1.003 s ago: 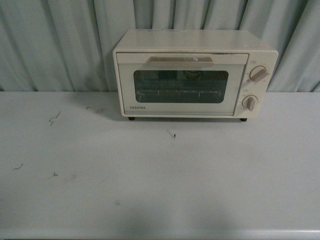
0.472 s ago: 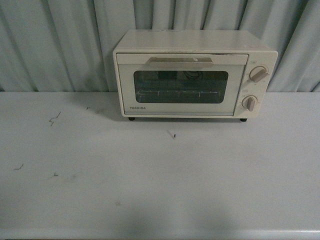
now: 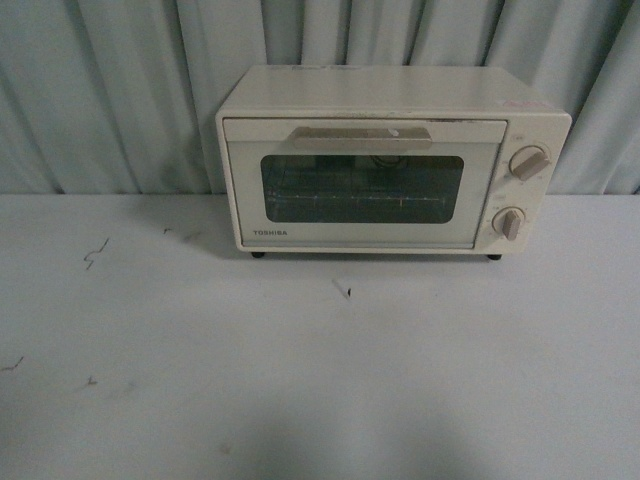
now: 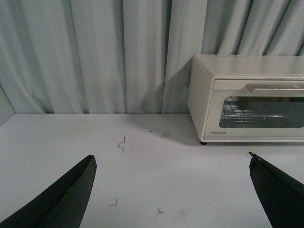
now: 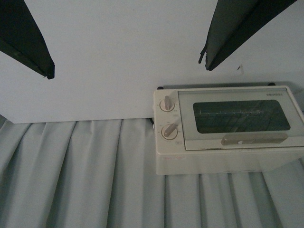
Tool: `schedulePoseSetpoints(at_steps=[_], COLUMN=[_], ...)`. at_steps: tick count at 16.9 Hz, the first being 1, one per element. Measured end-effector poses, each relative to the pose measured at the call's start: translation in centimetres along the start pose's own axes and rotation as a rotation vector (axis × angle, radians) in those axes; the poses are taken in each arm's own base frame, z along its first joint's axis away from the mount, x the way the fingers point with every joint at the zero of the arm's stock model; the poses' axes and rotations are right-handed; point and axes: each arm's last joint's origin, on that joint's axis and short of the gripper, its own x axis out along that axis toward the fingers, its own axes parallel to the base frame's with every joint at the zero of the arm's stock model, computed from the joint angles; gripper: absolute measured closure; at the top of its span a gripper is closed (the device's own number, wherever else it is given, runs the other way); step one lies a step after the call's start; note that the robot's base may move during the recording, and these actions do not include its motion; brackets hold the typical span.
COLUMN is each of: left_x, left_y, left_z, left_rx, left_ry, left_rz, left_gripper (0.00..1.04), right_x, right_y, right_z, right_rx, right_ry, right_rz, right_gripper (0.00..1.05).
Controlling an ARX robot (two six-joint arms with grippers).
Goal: Open oven
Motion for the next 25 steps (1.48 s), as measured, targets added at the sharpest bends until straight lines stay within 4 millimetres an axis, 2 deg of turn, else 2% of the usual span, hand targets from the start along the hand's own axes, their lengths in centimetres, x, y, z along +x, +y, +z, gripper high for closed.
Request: schedulePoseSetpoints(at_steps=[10, 11, 13, 18, 22, 25], left_x=[0.0, 1.1, 1.8, 3.2, 5.2, 8.8], left_y=[0.0, -0.5, -1.1, -2.6, -4.8, -11.1], left_z=[-0.2, 0.7, 1.0, 1.3, 0.8, -1.6], left_rx=[-0.018, -0.442, -0.570, -0.770, -0.960, -1.133], left_ry=[0.028, 0.460, 0.499, 0.542, 0.582, 0.702], left_rz=[-0.011, -0.090, -0.087, -0.061, -0.001, -0.012], left_gripper=[0.07, 0.07, 0.07, 0.07, 0.07, 0.07], right_x=[0.0, 0.0, 0.0, 0.0, 0.0, 0.0], right_y=[0.0, 0.0, 0.0, 0.0, 0.0, 0.0], right_z=[0.0, 0.0, 0.0, 0.0, 0.0, 0.0], right_rx=[0.000, 0.000, 0.000, 0.000, 0.000, 0.000], right_ry=[0.000, 0.001, 0.002, 0.001, 0.000, 0.000], right_rz=[0.000, 0.000, 0.000, -0.001, 0.000, 0.000], right_gripper=[0.06, 0.06, 0.06, 0.06, 0.06, 0.06])
